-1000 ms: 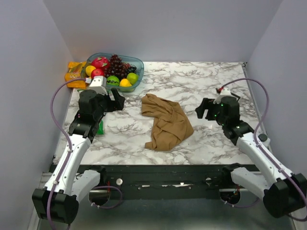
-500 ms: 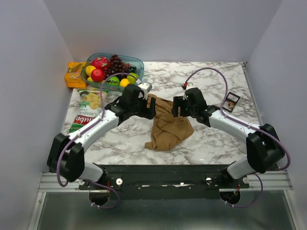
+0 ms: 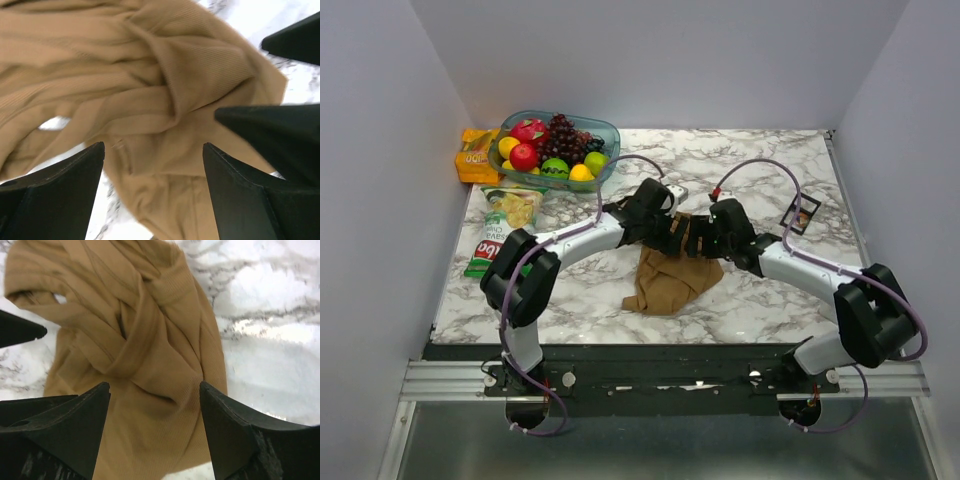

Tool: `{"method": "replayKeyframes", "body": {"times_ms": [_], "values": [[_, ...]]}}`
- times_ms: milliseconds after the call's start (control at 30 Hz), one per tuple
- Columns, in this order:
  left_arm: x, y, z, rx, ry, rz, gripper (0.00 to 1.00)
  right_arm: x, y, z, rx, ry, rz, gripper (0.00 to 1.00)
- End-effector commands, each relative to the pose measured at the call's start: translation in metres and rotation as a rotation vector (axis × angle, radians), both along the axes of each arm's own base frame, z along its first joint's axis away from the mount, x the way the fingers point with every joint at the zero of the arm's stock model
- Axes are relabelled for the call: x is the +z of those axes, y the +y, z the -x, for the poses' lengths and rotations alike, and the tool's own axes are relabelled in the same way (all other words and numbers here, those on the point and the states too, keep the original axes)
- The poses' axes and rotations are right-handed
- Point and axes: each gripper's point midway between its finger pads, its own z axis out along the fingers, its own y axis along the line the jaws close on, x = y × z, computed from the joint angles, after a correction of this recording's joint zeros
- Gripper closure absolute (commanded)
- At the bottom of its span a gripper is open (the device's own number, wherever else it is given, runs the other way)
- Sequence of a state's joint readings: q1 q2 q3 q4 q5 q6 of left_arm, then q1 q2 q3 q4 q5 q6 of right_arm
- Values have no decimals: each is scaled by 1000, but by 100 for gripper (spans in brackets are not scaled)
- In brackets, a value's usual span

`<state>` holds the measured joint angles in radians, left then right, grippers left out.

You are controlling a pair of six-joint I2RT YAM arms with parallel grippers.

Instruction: Pin the brooch onto the clothing

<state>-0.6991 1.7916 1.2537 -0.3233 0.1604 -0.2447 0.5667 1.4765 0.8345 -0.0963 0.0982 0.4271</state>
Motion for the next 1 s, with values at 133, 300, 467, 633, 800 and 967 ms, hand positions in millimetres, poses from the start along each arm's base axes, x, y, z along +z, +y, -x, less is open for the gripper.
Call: {"method": "replayKeyframes", "body": {"times_ms": [133, 300, 467, 633, 800, 967], "values": [[-15, -35, -15, -58, -33, -9, 20, 0, -39, 28, -137, -15, 20, 21], [-25, -45, -18, -79, -18, 5, 33, 11, -47, 42, -157, -42, -22, 20], [-29, -53, -21, -100, -19, 22, 43, 25, -56, 51, -172, -75, -39, 20], [-31, -68, -16, -139, -2, 77, 47, 23, -65, 58, -192, -76, -21, 20], [-41, -74, -12, -155, 34, 94, 48, 17, -71, 62, -210, -63, -5, 20], [-40, -77, -9, -166, 51, 114, 99, 13, -72, 65, -216, -54, -9, 20]]}}
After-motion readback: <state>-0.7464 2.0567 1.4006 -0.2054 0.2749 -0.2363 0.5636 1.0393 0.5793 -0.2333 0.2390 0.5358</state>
